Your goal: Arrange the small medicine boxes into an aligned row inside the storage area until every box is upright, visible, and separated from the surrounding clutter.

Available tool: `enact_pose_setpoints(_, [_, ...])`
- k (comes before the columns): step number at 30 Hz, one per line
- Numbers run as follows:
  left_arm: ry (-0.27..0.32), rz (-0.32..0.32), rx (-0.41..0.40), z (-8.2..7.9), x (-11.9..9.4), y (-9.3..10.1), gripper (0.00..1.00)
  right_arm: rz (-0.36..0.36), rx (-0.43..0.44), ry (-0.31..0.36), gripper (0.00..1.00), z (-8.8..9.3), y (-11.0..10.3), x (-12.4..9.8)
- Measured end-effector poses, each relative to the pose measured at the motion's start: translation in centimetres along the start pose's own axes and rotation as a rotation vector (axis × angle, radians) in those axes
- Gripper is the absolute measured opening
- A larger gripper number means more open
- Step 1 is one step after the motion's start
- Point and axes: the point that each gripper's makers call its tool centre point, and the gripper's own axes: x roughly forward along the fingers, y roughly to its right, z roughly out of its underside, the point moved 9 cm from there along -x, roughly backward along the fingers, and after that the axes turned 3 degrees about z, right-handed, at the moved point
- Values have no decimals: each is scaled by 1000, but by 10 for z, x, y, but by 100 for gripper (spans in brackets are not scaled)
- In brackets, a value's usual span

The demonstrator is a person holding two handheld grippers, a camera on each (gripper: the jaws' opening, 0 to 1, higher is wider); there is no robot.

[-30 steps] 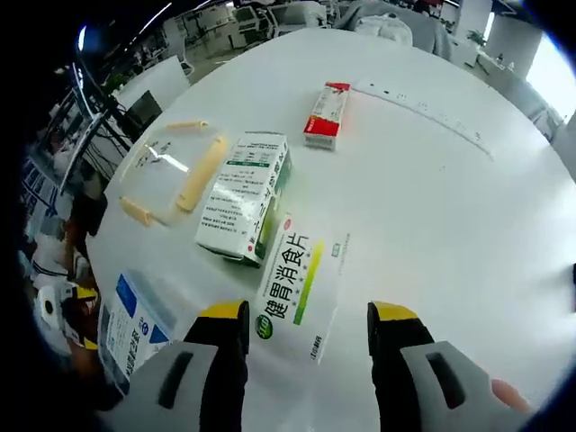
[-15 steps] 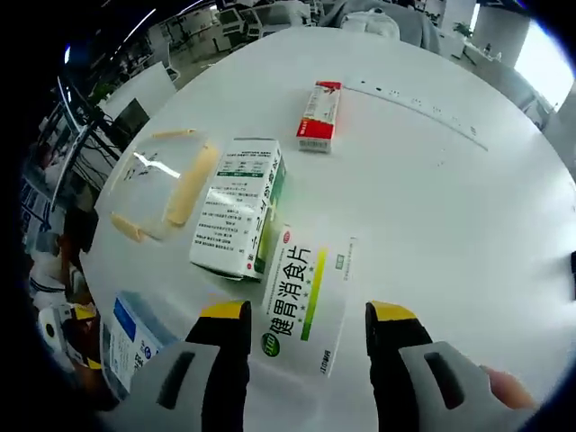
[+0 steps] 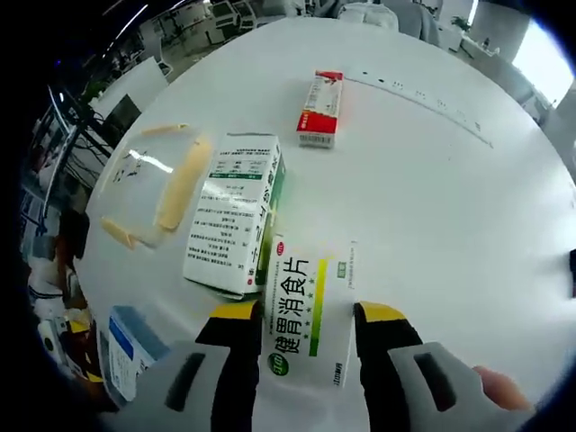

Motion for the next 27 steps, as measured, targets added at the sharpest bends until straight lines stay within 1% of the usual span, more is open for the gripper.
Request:
enact_pose_setpoints(1, [0, -1, -1, 0, 0, 0, 45, -6, 5, -20, 45, 3, -2, 1])
enact_pose_setpoints(2, [-2, -3, 1, 0, 0, -1, 45, -4, 6, -34, 47, 5, -3, 2])
enact_pose_setpoints(5, [-3, -6, -3, 1, 0, -2, 45, 24, -14, -58, 47, 13, -8, 2])
enact_pose_setpoints(9, [-5, -3, -3, 2, 1, -1, 45, 33, -19, -74, 47, 14, -9, 7])
enact_pose_setpoints(11, [0, 1, -8, 3, 1, -1, 45, 38, -48, -83, 47, 13, -11, 10])
enact_pose_setpoints(12, [3, 0, -9, 2, 1, -1, 45, 59, -57, -97, 46, 18, -12, 10])
enact_pose_setpoints(14, [3, -3, -8, 3, 0, -2, 45, 70, -67, -97, 45, 16, -11, 11])
enact_pose_setpoints(20, [-4, -11, -10, 4, -2, -2, 45, 84, -47, -109, 46, 24, -13, 14])
enact_pose_setpoints(26, [5, -7, -18, 6, -3, -3, 45, 90, -32, -119, 46, 29, -15, 14])
enact_pose_setpoints(27, [8, -4, -19, 6, -3, -2, 45, 86, -28, -121, 46, 25, -13, 15])
